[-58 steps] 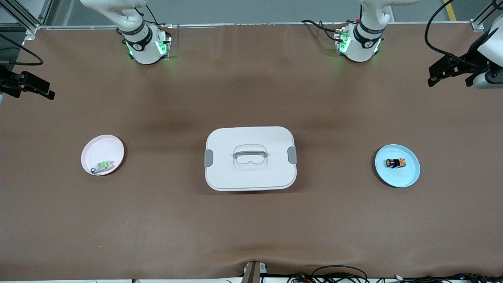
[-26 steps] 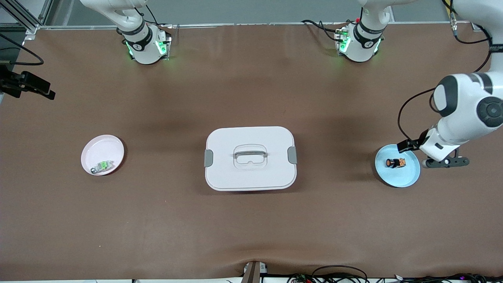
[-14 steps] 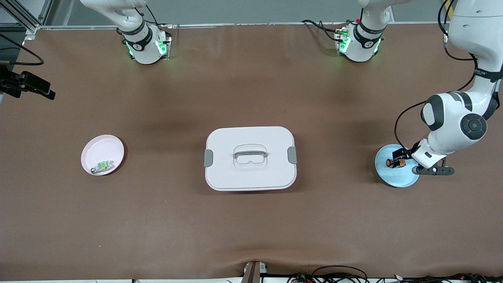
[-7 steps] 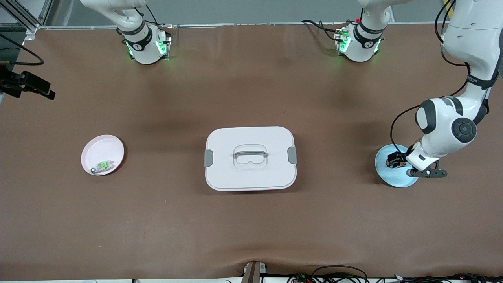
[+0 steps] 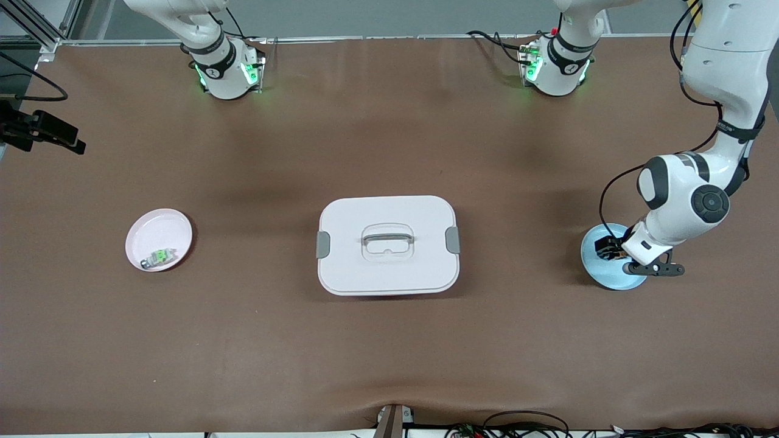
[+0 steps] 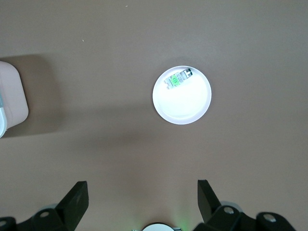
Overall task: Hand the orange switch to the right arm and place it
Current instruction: 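Lower the left gripper and grasp the orange switch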
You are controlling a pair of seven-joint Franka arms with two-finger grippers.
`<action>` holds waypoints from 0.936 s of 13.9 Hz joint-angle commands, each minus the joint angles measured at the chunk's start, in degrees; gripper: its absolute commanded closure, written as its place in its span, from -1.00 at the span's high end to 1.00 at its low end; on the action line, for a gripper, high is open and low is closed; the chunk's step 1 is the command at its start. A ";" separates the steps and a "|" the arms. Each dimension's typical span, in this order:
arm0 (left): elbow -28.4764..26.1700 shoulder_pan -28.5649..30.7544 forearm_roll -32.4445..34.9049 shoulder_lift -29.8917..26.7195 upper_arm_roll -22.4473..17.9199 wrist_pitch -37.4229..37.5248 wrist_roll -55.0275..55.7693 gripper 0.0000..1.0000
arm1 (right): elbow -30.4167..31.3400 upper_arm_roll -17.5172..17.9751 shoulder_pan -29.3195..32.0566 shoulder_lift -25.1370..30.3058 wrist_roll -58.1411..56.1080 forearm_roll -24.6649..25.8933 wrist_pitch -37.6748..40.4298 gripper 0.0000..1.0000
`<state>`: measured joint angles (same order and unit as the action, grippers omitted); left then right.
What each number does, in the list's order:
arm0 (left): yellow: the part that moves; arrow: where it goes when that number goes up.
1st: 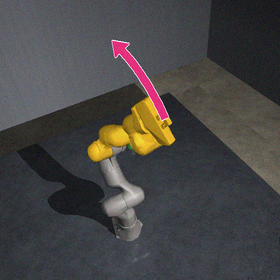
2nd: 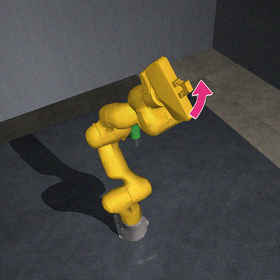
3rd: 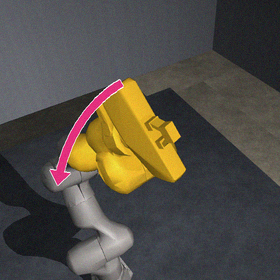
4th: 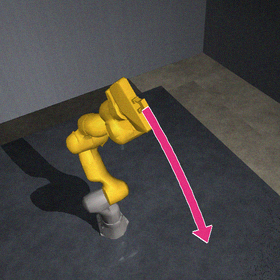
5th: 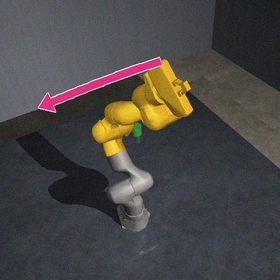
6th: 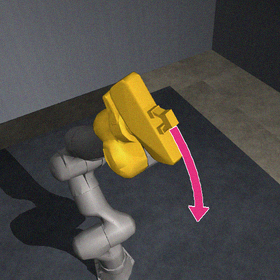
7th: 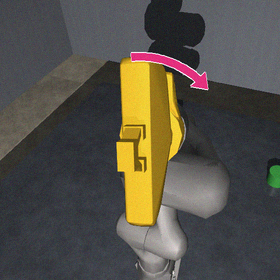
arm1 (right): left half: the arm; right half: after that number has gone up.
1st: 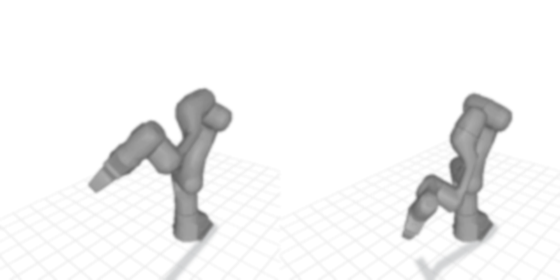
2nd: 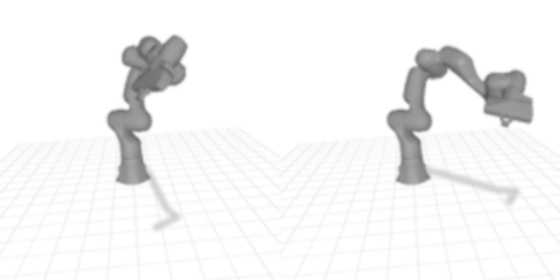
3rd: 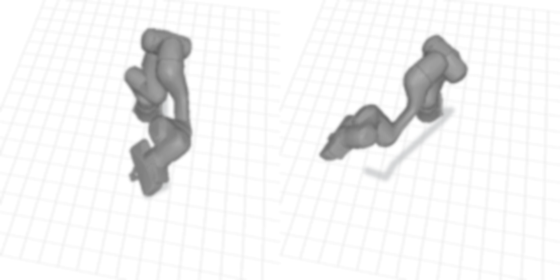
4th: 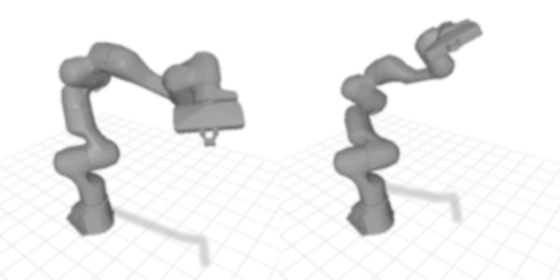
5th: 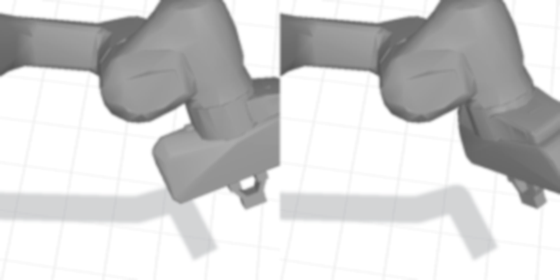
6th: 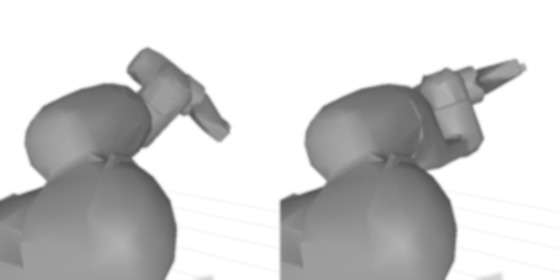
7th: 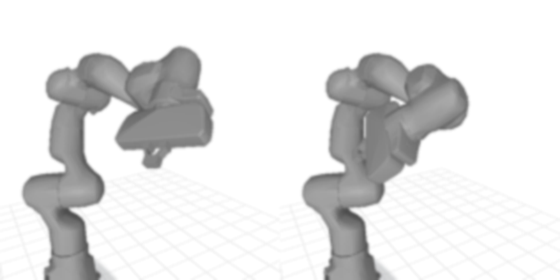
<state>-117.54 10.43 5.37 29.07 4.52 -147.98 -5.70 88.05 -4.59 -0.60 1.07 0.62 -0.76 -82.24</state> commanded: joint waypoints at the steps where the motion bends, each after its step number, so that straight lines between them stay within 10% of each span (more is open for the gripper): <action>1: 0.29 0.11 -0.10 1.16 0.23 -1.52 0.25 0.83 | -0.69 0.72 0.77 -0.19 -0.36 0.76 0.32 1.00; 7: 0.20 0.20 -0.28 0.20 0.23 -0.90 -0.19 -0.91 | -0.69 0.72 0.77 -0.11 -0.36 0.76 0.41 1.00; 13: 3.01 0.12 -0.45 -6.30 1.19 9.26 1.12 -1.00 | -0.69 0.72 0.77 -0.19 -0.36 0.76 0.32 1.00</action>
<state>-115.25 10.46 5.33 26.61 4.99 -143.76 -5.51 88.05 -4.59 -0.60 1.07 0.62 -0.76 -82.24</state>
